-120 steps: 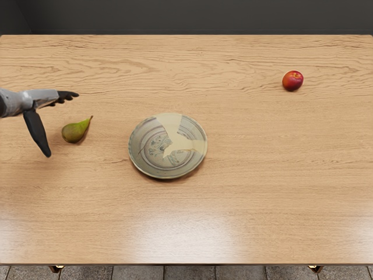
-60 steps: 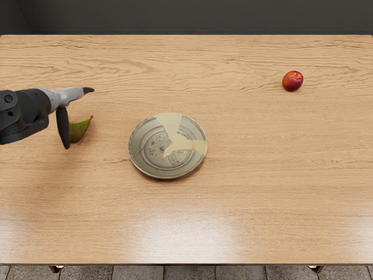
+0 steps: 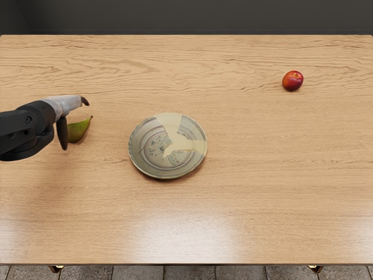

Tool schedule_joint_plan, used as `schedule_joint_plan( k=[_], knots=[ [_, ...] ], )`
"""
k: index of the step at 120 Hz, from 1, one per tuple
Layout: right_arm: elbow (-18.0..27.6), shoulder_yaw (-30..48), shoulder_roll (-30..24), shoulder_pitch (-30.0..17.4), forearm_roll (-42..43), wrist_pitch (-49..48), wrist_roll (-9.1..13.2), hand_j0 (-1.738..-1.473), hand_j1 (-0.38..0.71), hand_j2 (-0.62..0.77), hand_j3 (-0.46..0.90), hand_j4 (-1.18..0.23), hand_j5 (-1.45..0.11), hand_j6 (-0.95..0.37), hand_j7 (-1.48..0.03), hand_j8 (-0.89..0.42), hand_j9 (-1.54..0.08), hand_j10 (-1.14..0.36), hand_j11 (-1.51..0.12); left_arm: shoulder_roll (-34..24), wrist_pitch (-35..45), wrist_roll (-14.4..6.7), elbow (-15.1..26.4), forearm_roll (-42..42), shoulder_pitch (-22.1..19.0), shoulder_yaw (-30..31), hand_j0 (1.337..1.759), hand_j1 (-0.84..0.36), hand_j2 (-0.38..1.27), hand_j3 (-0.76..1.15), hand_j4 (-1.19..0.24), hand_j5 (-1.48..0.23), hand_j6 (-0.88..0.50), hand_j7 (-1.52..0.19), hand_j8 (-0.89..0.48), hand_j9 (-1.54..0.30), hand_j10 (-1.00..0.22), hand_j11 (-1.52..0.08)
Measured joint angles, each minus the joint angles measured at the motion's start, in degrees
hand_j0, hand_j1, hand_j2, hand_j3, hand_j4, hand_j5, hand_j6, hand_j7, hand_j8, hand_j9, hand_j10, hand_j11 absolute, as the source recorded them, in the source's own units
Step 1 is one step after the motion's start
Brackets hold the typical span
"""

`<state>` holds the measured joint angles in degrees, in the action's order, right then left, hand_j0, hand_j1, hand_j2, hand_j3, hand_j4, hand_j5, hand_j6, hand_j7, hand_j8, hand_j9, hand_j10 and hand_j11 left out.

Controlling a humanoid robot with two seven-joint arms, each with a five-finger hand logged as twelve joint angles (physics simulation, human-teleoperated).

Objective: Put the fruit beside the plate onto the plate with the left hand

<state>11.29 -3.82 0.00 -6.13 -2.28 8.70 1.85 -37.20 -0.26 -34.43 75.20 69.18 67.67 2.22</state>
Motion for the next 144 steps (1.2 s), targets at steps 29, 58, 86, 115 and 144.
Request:
schedule_joint_plan(
  k=[29,58,86,115,144],
  knots=[
    [0.0,0.0,0.0,-0.1,0.0,0.0,0.0,-1.658,-0.31,-0.01,0.00,-0.03,-0.04,-0.03,-0.04,-0.03,-0.04,-0.03,-0.04,2.3,-0.2,-0.4,-1.7,-0.1,0.2,0.1,1.658,0.08,0.05,0.00,-0.23,-0.29,-0.23,-0.29,-0.23,-0.29,-0.23,-0.29],
    [0.0,0.0,0.0,-0.1,0.0,0.0,0.0,-1.658,-0.31,-0.01,0.00,-0.03,-0.04,-0.03,-0.04,-0.03,-0.04,-0.03,-0.04,2.3,-0.2,-0.5,-2.5,0.0,-0.5,0.2,1.658,0.05,0.05,0.00,-0.26,-0.33,-0.26,-0.33,-0.26,-0.33,-0.26,-0.33],
    [0.0,-0.1,0.0,-0.1,0.0,0.0,0.0,-1.658,-0.31,-0.01,0.00,-0.03,-0.04,-0.03,-0.04,-0.03,-0.04,-0.03,-0.04,2.7,0.0,-0.6,-2.6,0.1,-0.4,0.7,1.658,0.00,0.06,0.00,-0.29,-0.38,-0.30,-0.38,-0.30,-0.38,-0.29,-0.38],
    [0.0,-0.1,0.0,-0.2,0.0,0.0,0.0,-1.658,-0.31,-0.01,0.00,-0.03,-0.04,-0.03,-0.04,-0.03,-0.04,-0.03,-0.04,2.7,1.0,-0.6,-2.5,0.7,-1.2,1.0,1.658,-0.04,0.07,0.00,-0.33,-0.42,-0.33,-0.42,-0.33,-0.42,-0.33,-0.42],
    [0.0,-0.1,0.0,-0.3,0.0,0.0,0.0,-1.658,-0.31,-0.01,0.00,-0.03,-0.04,-0.03,-0.04,-0.03,-0.04,-0.03,-0.04,2.7,3.6,-0.6,-2.1,2.0,-1.7,1.5,1.658,-0.06,0.08,0.00,-0.36,-0.46,-0.36,-0.46,-0.36,-0.46,-0.35,-0.46]
  ],
)
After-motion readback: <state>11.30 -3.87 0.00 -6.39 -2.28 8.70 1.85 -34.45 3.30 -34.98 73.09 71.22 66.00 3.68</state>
